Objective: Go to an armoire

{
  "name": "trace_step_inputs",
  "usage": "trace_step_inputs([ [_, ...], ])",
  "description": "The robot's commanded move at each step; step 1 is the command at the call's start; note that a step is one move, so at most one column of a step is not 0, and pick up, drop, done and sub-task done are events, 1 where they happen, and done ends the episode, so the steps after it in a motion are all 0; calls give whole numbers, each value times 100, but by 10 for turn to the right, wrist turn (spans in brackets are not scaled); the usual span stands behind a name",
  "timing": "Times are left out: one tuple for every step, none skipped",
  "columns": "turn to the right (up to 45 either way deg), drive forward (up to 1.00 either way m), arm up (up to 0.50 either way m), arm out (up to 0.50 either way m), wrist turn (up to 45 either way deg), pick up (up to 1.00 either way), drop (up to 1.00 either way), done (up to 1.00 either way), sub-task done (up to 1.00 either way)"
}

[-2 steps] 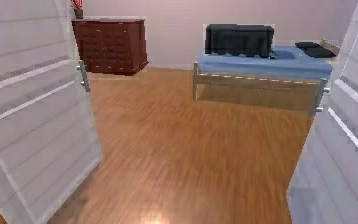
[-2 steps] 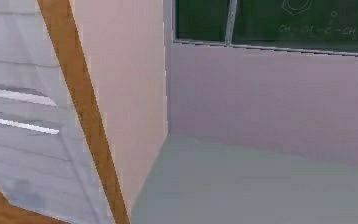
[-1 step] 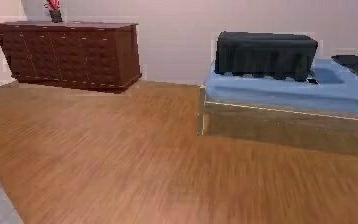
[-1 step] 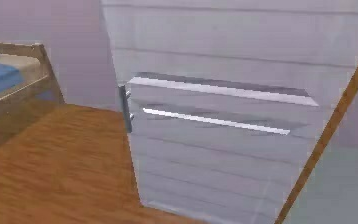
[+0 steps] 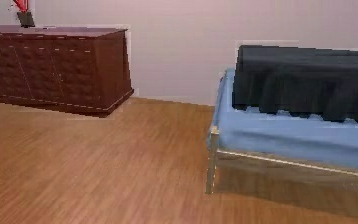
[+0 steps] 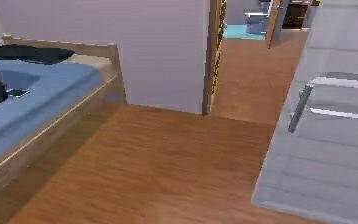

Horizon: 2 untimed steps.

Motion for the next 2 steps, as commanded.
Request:
trace_step_inputs([
  [-450, 0, 0, 0, 0, 0, 0, 0, 0],
  [0, 45, 0, 0, 0, 0, 0, 0, 0],
])
